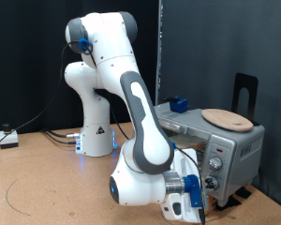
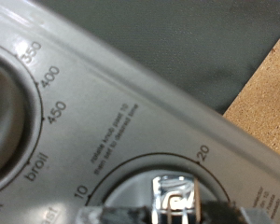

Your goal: Make a piece of toast with the oven

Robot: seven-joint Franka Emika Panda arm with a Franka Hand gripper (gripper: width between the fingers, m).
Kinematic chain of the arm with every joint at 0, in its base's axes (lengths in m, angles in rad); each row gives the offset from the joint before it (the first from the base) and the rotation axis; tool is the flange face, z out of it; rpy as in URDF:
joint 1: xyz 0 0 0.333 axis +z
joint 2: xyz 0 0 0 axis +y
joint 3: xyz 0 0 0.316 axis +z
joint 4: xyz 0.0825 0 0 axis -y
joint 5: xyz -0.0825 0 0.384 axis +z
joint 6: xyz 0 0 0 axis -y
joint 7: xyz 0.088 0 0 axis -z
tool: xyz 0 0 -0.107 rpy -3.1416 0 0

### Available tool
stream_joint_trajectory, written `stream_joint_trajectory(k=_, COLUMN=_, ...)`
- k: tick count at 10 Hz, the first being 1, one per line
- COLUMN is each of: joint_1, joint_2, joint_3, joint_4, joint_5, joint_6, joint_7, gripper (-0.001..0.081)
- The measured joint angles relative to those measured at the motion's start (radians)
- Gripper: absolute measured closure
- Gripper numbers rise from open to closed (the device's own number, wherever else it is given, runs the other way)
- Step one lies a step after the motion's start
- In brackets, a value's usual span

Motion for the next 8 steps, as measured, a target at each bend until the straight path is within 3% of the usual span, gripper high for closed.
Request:
stream_joint_trajectory(k=2, joint_1=0.0, joint_2=-0.001, joint_3=-0.004, joint_4=0.003, joint_5=-0.007, joint_6=0.012, joint_7=0.015, gripper=0.0697)
stream_joint_trajectory(k=3, joint_1=0.0, joint_2=-0.001, joint_3=-0.008, joint_4=0.004, joint_5=-0.015, joint_6=0.012, joint_7=0.021, gripper=0.0522)
stream_joint_trajectory(k=4, joint_1=0.0, joint_2=-0.001, joint_3=-0.013, joint_4=0.006, joint_5=-0.025, joint_6=0.012, joint_7=0.029, gripper=0.0522)
stream_joint_trajectory(k=5, joint_1=-0.001, joint_2=-0.002, joint_3=-0.019, joint_4=0.007, joint_5=-0.036, joint_6=0.012, joint_7=0.042, gripper=0.0338)
stream_joint_trajectory(k=6, joint_1=-0.002, joint_2=-0.006, joint_3=-0.027, joint_4=0.007, joint_5=-0.048, joint_6=0.012, joint_7=0.059, gripper=0.0338)
stream_joint_trajectory(k=7, joint_1=-0.006, joint_2=-0.019, joint_3=-0.04, joint_4=0.007, joint_5=-0.058, joint_6=0.011, joint_7=0.083, gripper=0.0191)
stream_joint_trajectory(k=8, joint_1=-0.015, joint_2=-0.034, joint_3=-0.053, joint_4=0.008, joint_5=-0.061, joint_6=0.01, joint_7=0.117, gripper=0.0191)
